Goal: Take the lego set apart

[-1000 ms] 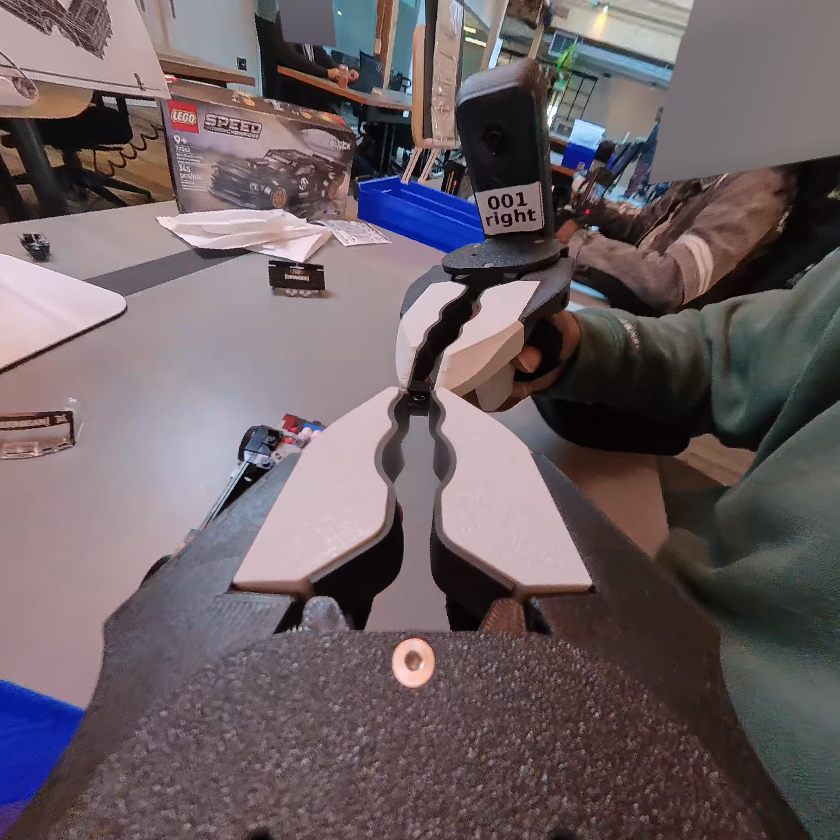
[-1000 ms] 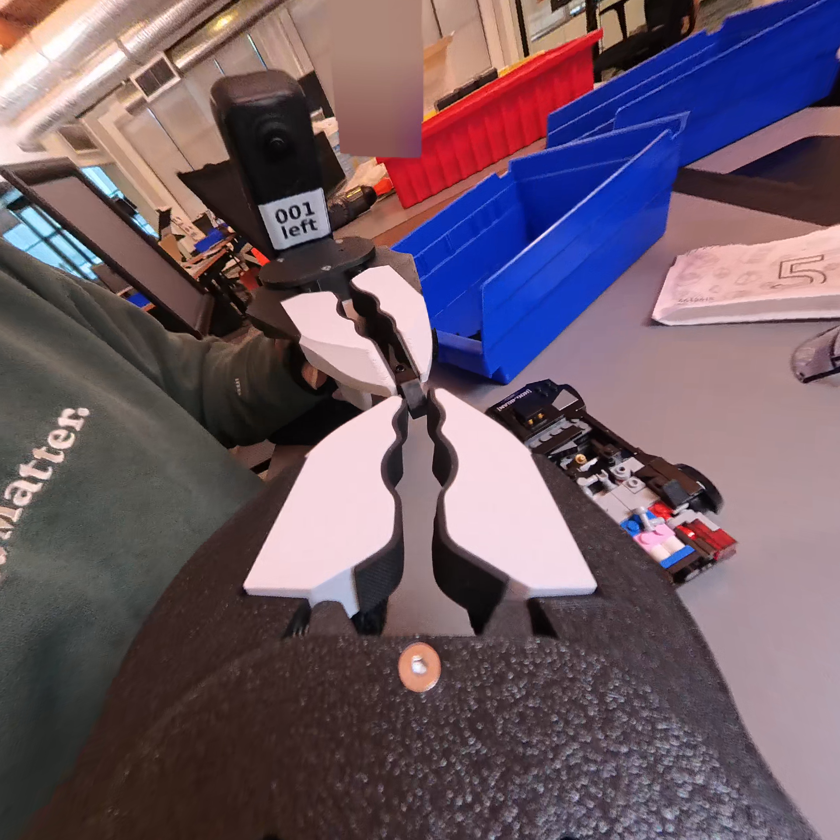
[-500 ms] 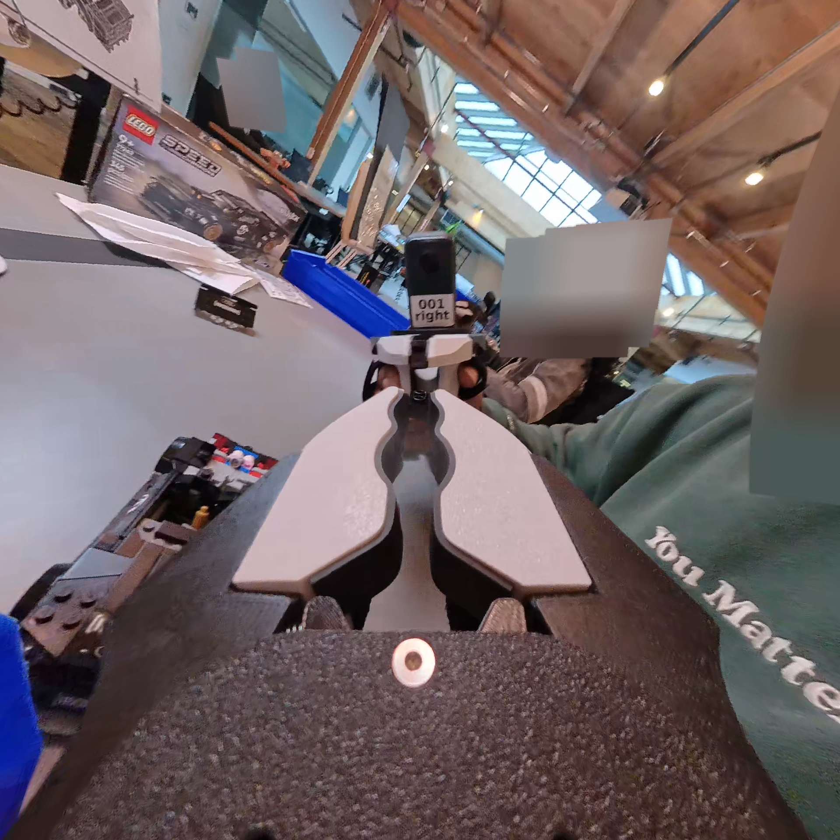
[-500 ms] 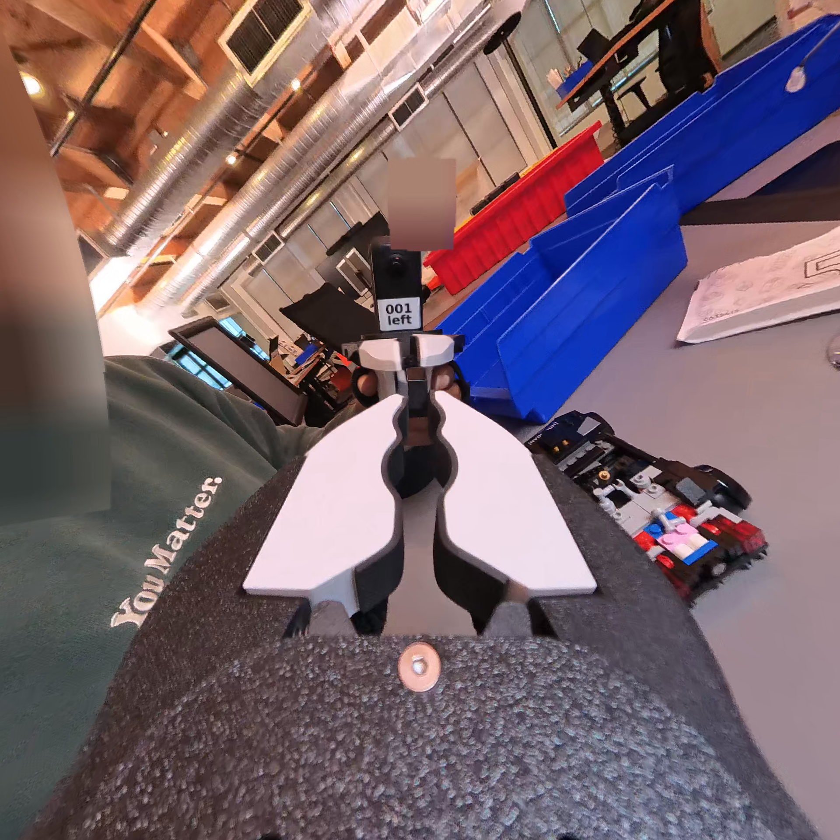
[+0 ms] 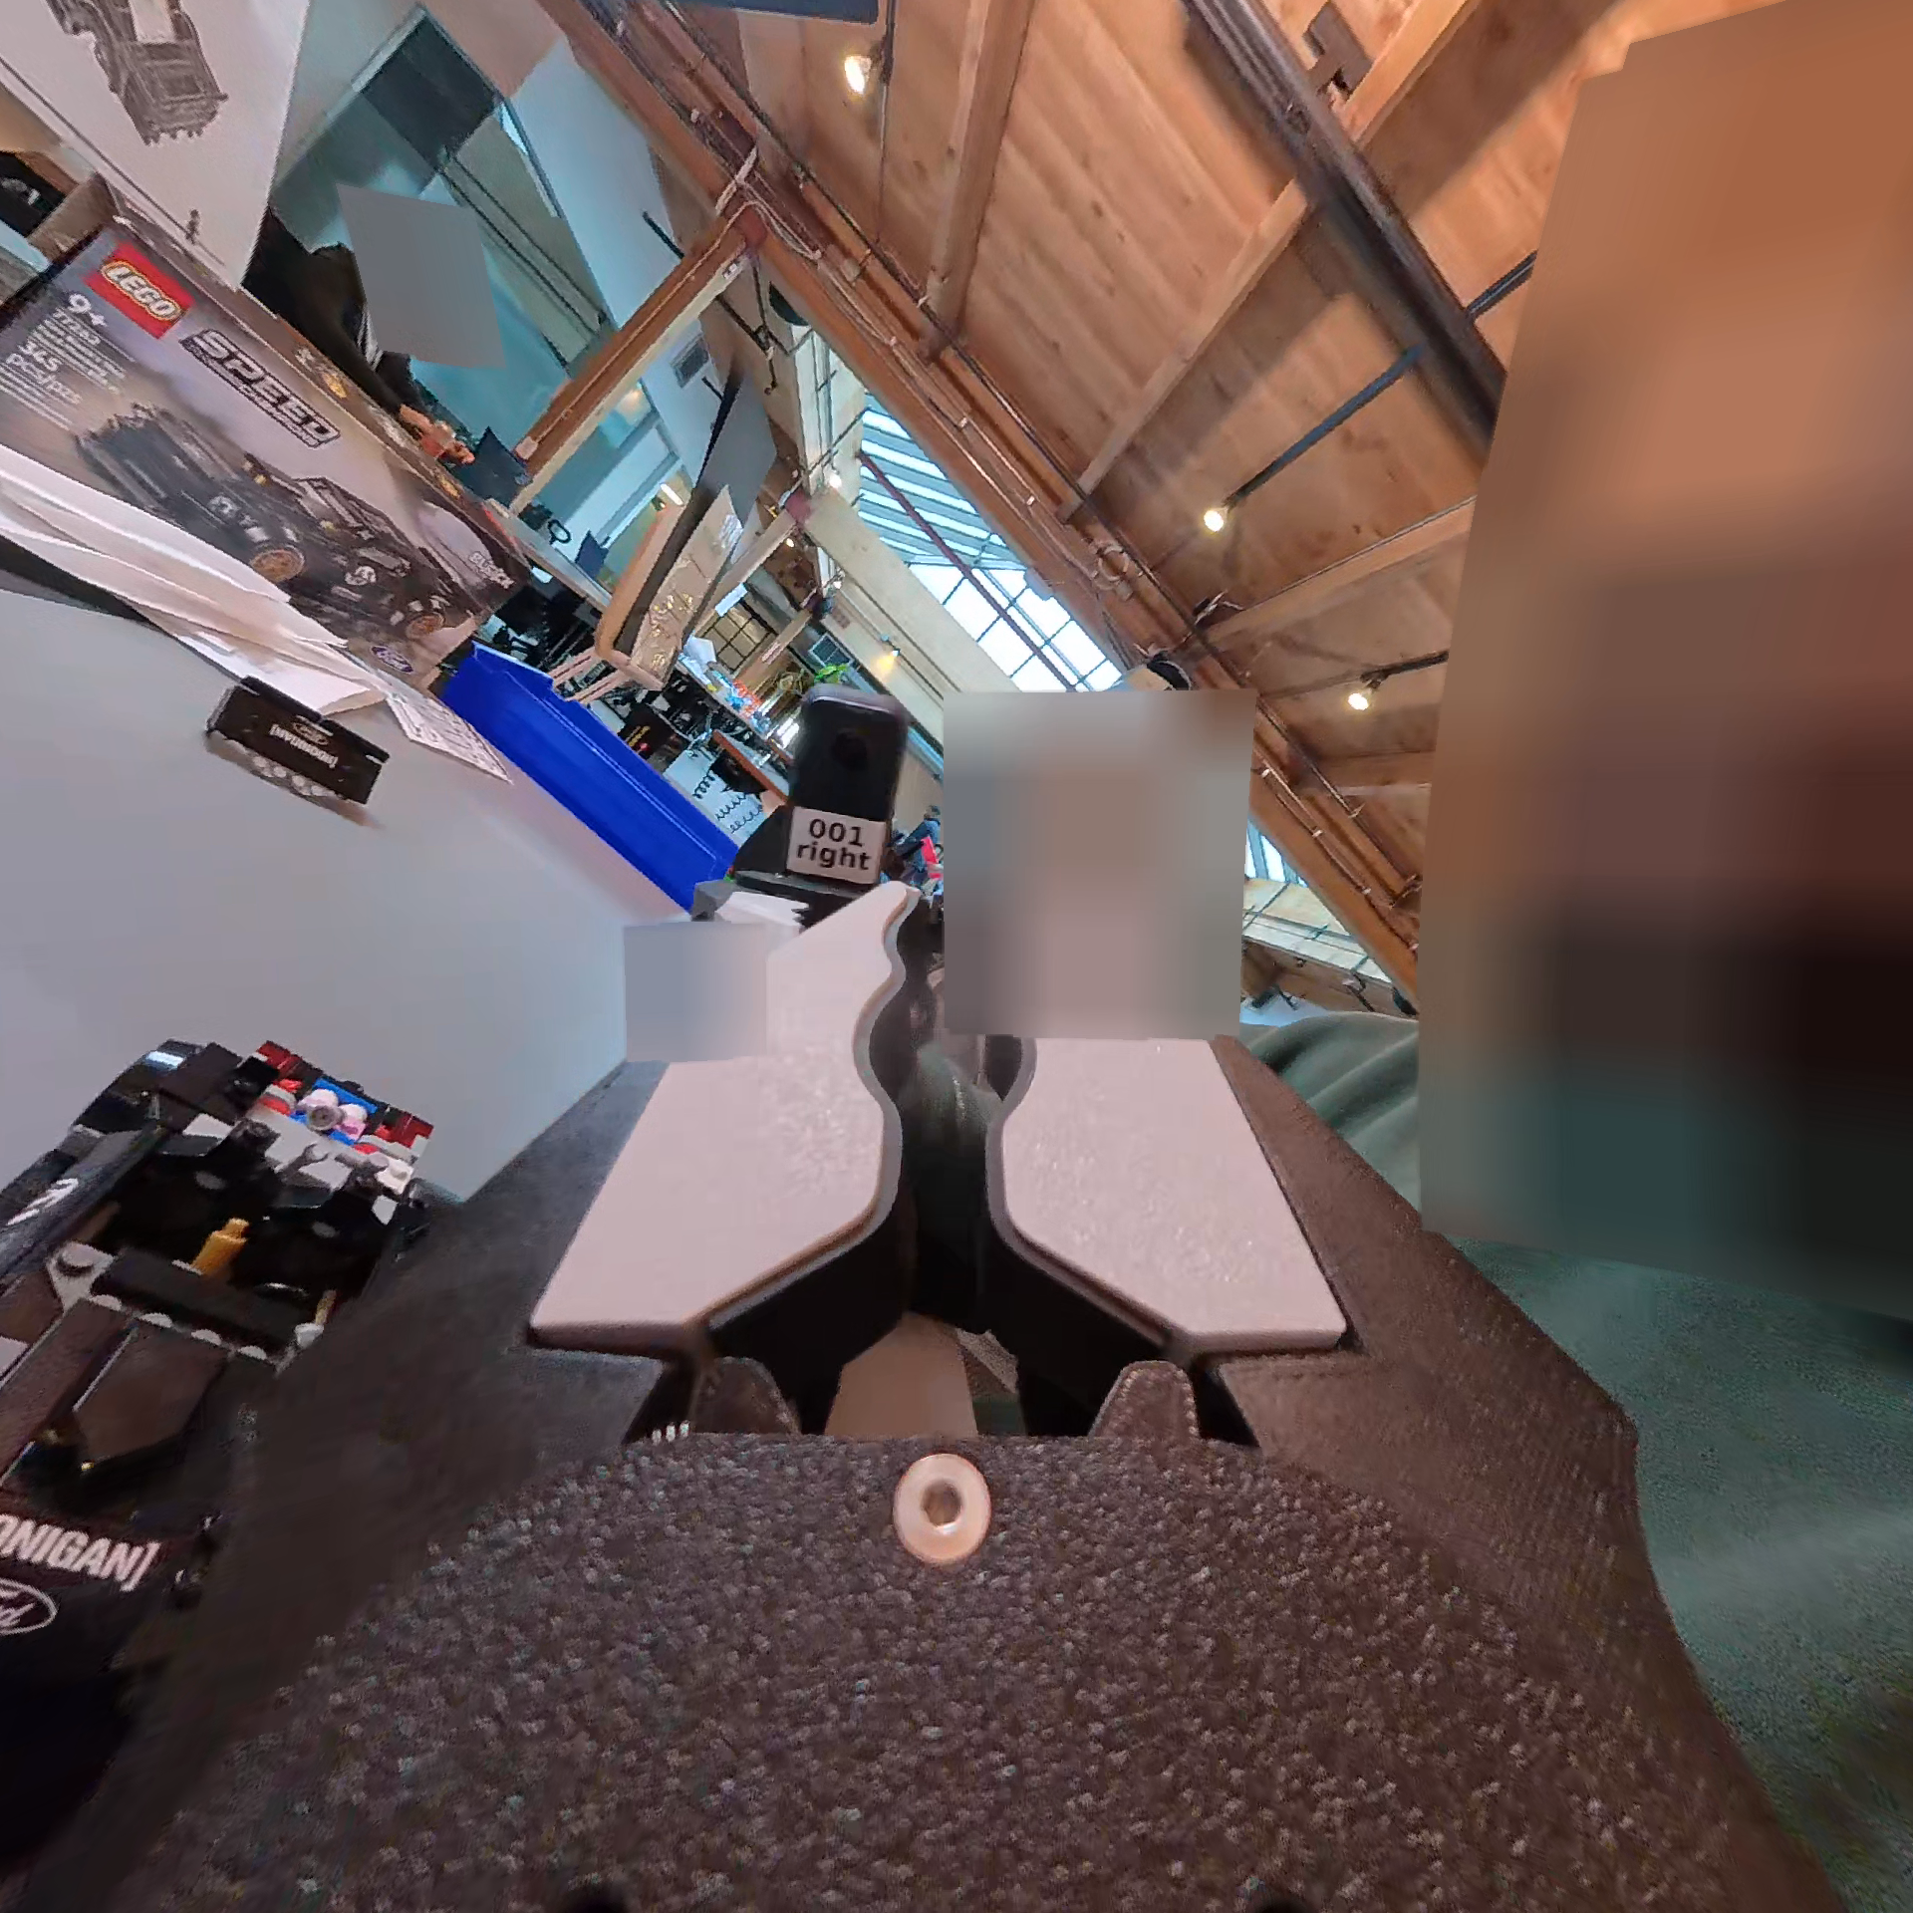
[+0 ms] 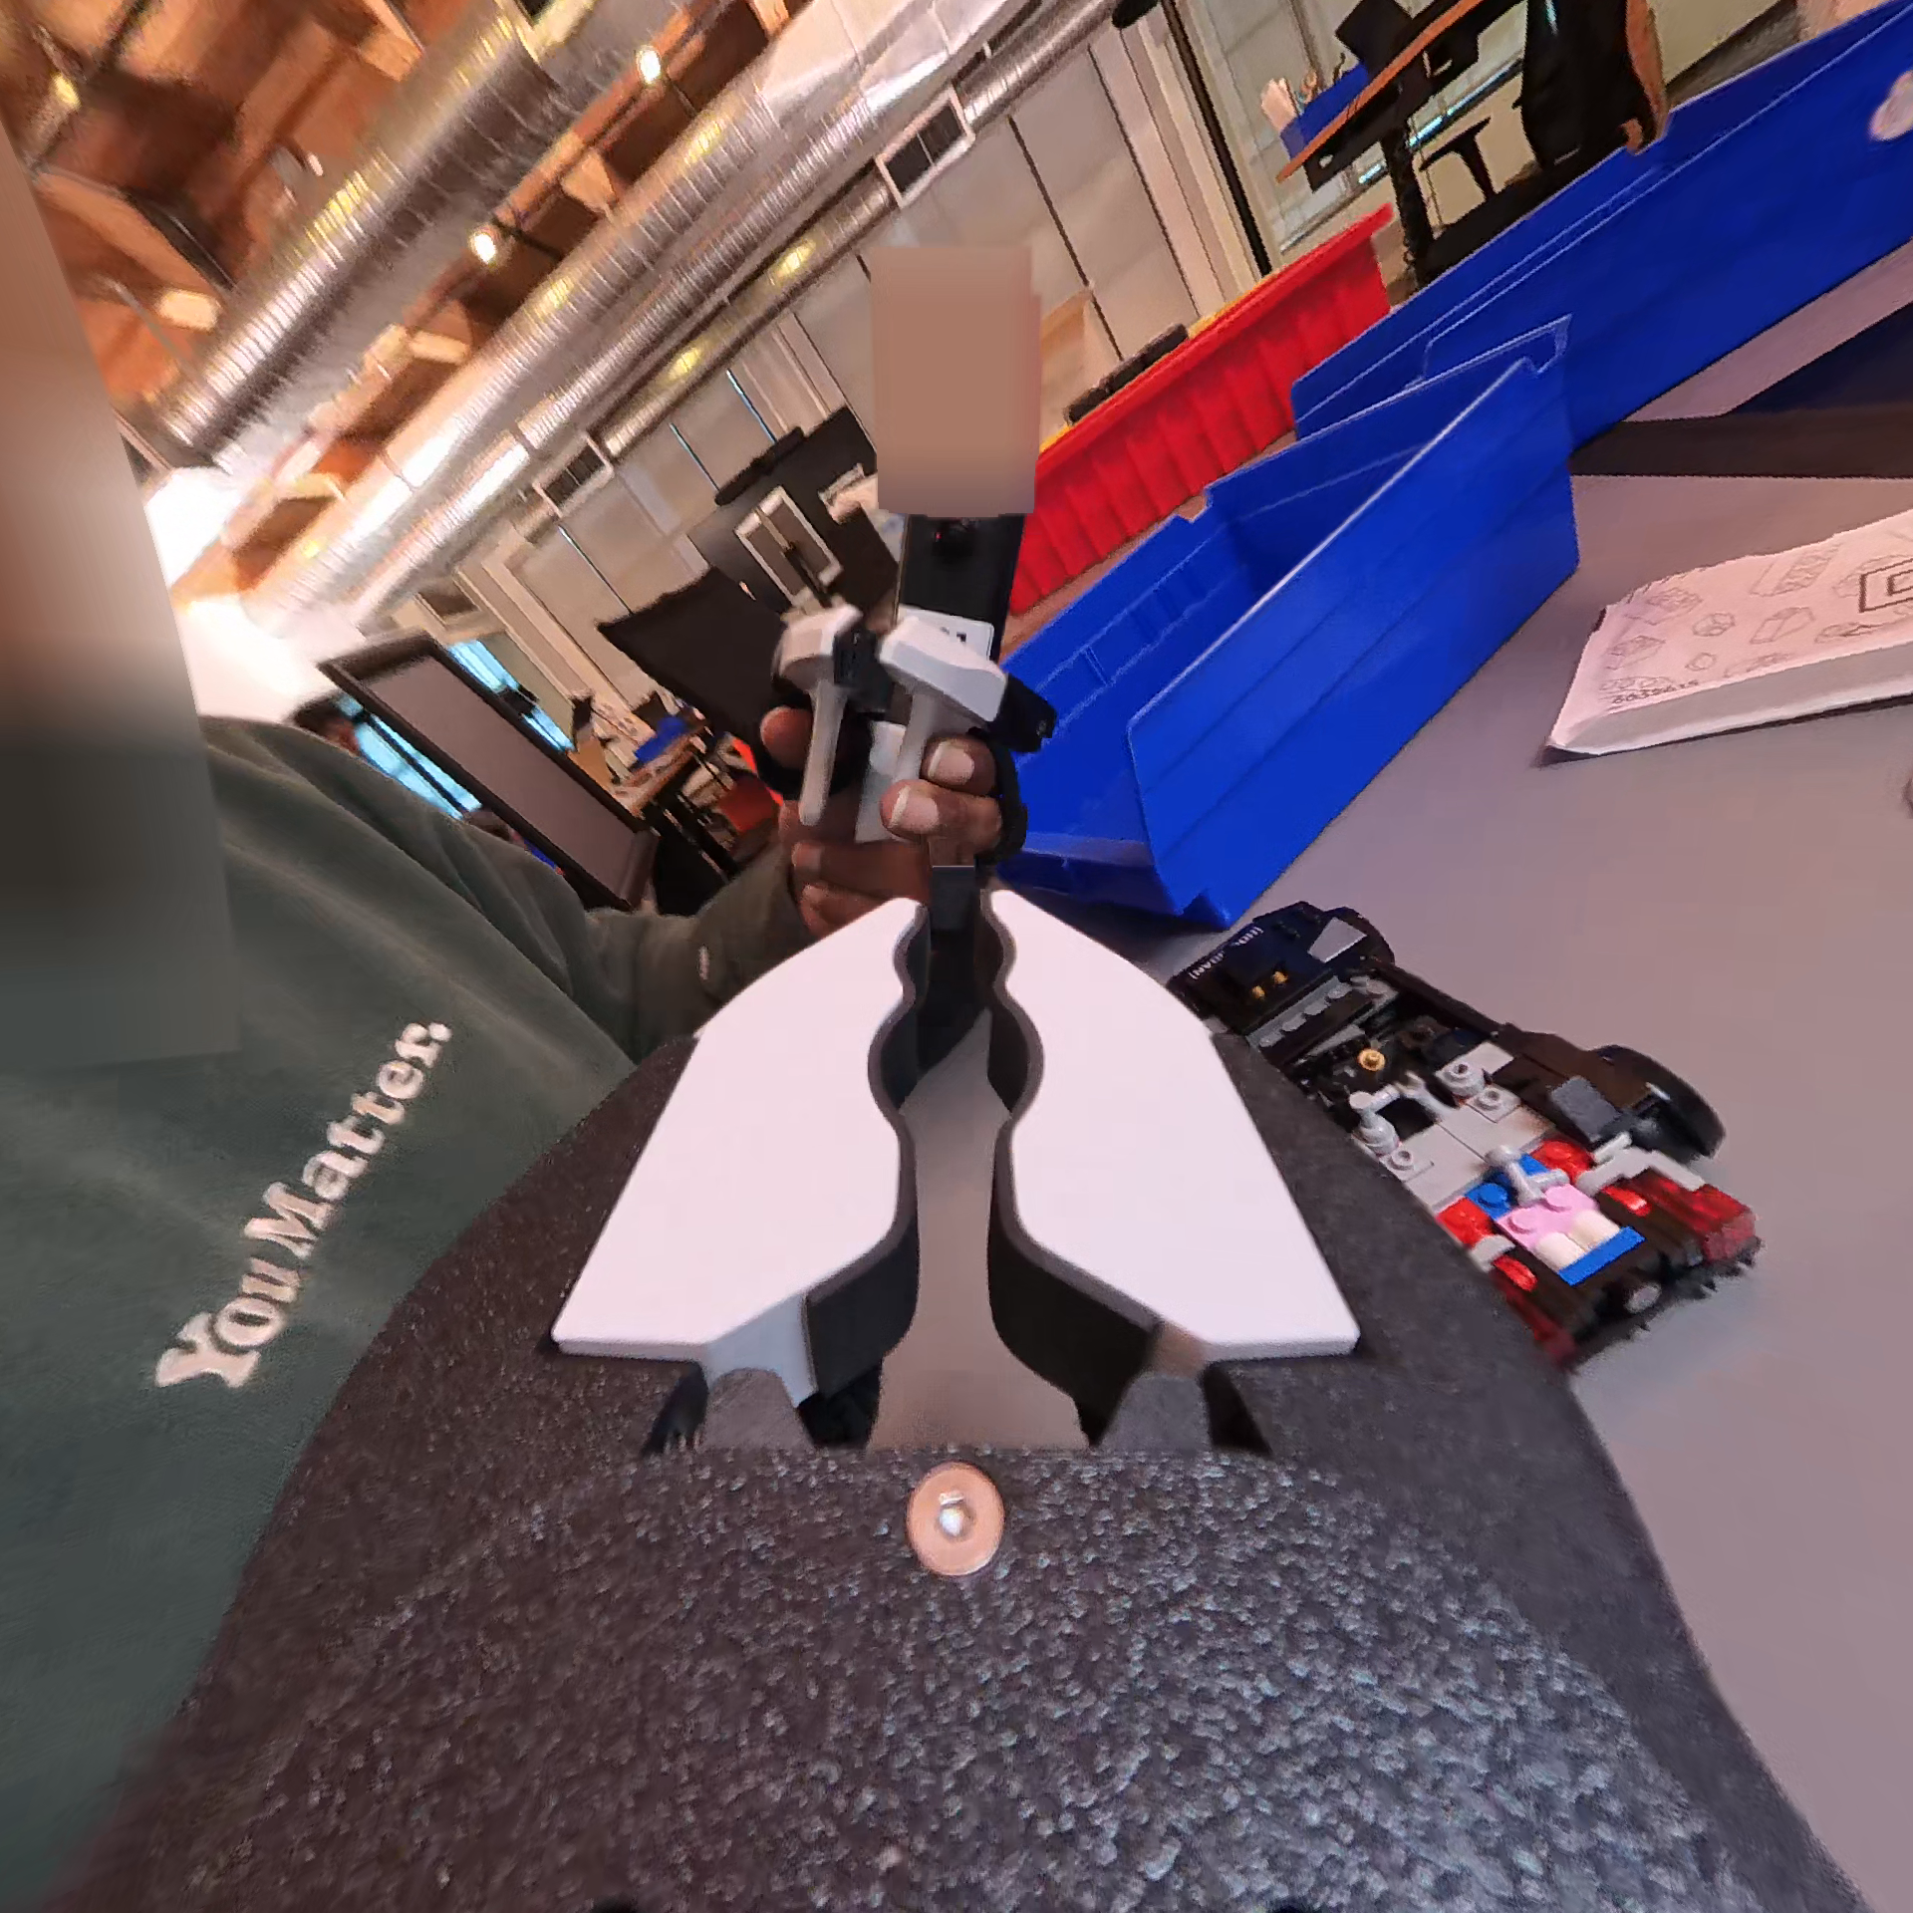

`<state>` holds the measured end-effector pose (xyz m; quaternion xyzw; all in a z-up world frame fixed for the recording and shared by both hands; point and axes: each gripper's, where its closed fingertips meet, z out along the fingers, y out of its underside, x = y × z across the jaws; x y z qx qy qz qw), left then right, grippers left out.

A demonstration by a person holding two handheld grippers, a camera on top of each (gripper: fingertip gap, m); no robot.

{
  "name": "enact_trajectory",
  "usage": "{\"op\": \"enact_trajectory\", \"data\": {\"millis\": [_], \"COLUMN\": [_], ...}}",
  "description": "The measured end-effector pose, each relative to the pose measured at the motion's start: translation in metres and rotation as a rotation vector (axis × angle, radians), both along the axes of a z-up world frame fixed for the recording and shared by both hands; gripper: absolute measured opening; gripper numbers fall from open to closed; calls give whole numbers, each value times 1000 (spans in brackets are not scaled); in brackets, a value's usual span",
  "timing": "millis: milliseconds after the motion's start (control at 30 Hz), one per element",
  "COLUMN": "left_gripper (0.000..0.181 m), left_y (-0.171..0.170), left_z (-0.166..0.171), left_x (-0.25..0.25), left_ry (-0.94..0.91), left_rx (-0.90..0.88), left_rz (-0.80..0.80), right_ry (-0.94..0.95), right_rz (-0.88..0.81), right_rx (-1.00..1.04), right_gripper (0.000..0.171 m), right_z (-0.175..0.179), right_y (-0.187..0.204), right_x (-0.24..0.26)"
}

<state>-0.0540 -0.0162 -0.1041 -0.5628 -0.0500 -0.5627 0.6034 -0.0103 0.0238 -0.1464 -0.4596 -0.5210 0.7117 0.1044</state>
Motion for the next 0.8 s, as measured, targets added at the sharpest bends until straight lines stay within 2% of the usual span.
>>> {"op": "enact_trajectory", "data": {"millis": [133,200,333,467,567,633,733,800], "left_gripper": [8,8,8,10,16,18,22,26], "left_y": [6,10,9,4,-1,1,6,11], "left_z": [-17,-41,-91,-146,-157,-156,-139,-114], "left_x": [5,13,39,56,66,63,60,55], "left_ry": [134,321,666,963,983,974,924,867], "left_rx": [-57,-135,-266,-394,-415,-418,-359,-259], "left_rz": [33,41,-46,-124,-188,-174,-126,-48], "right_ry": [17,44,87,87,95,101,98,85], "right_rz": [-5,-12,-7,15,42,72,96,98], "right_rx": [197,278,345,338,264,172,57,62], "right_gripper": [9,9,9,9,9,9,9,9], "right_z": [-12,-14,-12,-12,-6,1,8,4], "right_y": [-13,-17,-20,-21,-23,-23,-18,-18], "right_x": [0,0,3,6,9,12,14,13]}}
